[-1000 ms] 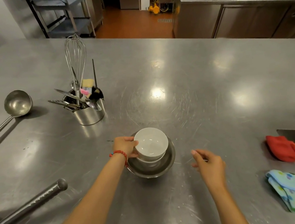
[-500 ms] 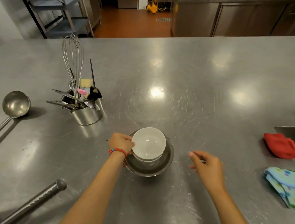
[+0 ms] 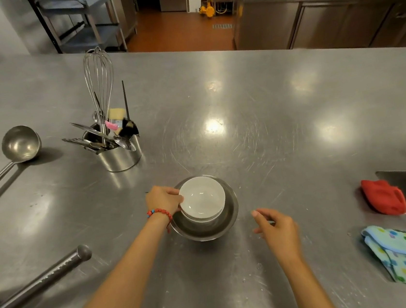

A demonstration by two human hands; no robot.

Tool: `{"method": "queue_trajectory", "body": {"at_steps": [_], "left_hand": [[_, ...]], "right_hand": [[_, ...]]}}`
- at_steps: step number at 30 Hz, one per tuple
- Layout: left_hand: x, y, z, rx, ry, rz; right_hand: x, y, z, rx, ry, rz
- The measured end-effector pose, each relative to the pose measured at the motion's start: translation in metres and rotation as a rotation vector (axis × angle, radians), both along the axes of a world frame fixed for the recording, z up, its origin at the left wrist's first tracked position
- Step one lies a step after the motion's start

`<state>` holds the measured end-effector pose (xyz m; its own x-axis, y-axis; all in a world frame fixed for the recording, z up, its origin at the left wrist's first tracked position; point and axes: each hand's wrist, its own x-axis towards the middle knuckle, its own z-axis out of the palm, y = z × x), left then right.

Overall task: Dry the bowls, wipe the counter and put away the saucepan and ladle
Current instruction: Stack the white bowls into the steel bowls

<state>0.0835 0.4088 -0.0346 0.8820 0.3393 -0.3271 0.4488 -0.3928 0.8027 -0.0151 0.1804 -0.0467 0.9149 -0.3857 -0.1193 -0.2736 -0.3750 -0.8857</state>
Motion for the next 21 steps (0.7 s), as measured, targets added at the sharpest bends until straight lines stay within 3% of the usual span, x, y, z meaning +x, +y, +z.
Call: {"method": "queue_trajectory", "body": {"at_steps": [15, 21], "left_hand": [[-0.053, 0.026, -0.018, -0.124, -0.249, 0.105], [-0.069, 0.032, -0.031, -0.11, -0.191, 0.131]], "right_hand": [[-0.003, 0.021, 0.001, 0.039, 0.005, 0.078], [0.001, 0.024, -0.001, 0.025, 0.021, 0.075]]}}
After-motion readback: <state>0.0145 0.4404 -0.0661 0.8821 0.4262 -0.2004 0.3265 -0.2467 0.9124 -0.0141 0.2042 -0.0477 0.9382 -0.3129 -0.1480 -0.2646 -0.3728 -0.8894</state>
